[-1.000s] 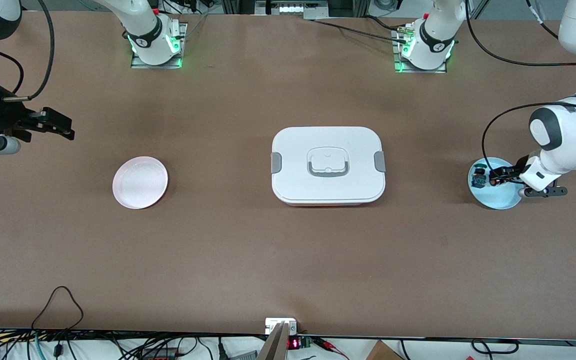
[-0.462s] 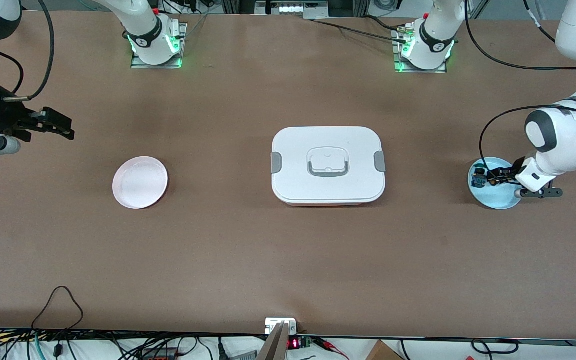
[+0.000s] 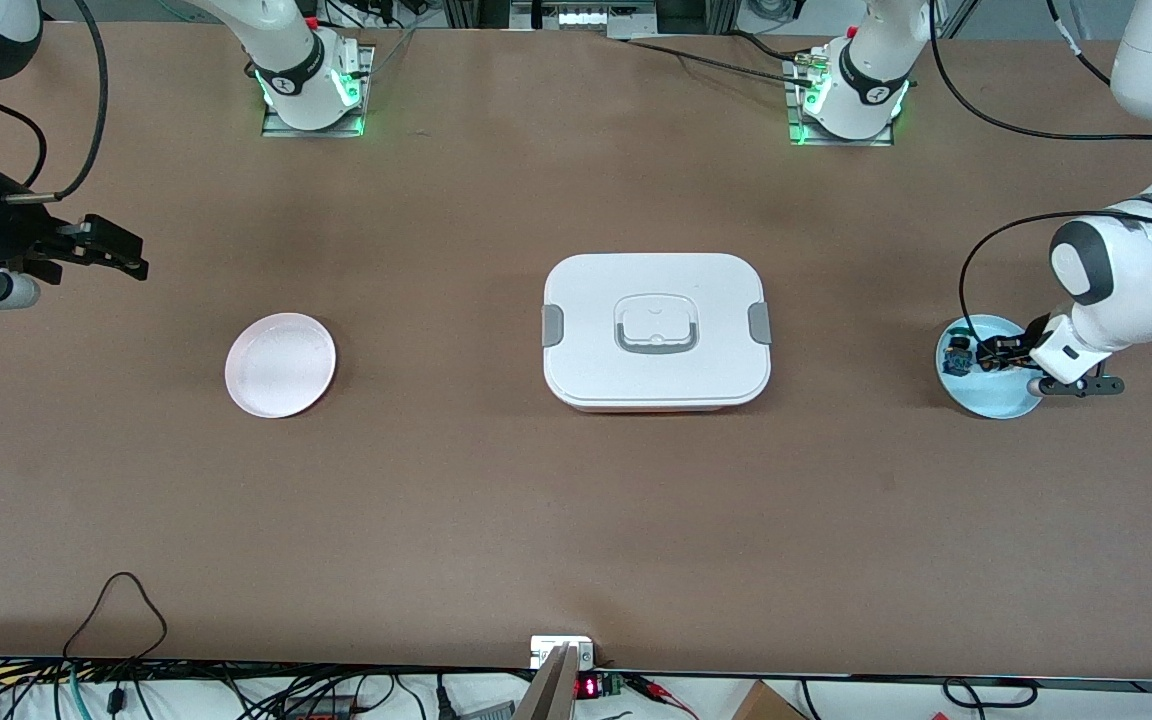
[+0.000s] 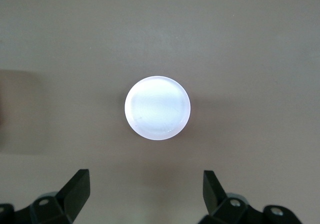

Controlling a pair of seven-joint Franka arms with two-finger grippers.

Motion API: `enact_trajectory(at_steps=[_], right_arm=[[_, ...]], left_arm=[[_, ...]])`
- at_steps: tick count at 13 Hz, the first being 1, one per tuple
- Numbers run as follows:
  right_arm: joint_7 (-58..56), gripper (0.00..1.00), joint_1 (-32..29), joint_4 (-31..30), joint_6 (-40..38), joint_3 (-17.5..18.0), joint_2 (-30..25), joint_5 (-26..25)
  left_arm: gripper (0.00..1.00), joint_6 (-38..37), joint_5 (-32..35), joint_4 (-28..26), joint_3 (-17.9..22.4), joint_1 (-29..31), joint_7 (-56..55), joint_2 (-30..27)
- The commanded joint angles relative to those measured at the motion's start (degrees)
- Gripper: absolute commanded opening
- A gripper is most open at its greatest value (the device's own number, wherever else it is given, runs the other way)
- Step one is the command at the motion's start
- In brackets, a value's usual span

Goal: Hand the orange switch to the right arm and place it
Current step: 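Lower the left gripper and grasp the orange switch on the plate, then lift the orange switch with the left gripper toward the white box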

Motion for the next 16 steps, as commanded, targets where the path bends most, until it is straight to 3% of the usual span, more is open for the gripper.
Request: enact_trajectory(at_steps=[1, 6, 8, 14, 16], right_arm=[[-0.5, 1.0, -0.2, -0.4, 0.3, 0.1, -0.7, -0.3], [-0.5, 1.0, -0.2, -0.4, 0.2, 0.1, -0.6, -0.2], [-0.5, 1.0, -0.2, -0.4, 0.2, 0.1, -0.6, -0.2], [-0.5, 1.0, -0.2, -0.4, 0.2, 0.1, -0.6, -0.1], [-0.6, 1.0, -0.2, -0.4, 0.3, 0.1, -0.6, -0.1]], left_arm=[[0.13, -1.6, 1.3, 0.0, -0.7, 0.4, 0.6, -1.3], [0.01, -5.6, 1.1, 0.4, -2.6, 0.1, 0.5, -7.2], [0.0, -9.0, 1.2, 3.0, -3.3, 0.0, 0.5, -8.7], [0.0, -31.8, 1.1, 21.2, -6.0, -0.1, 5.2, -9.1], [0.0, -36.1, 0.8, 24.5, -6.5, -0.4, 5.4, -9.1]])
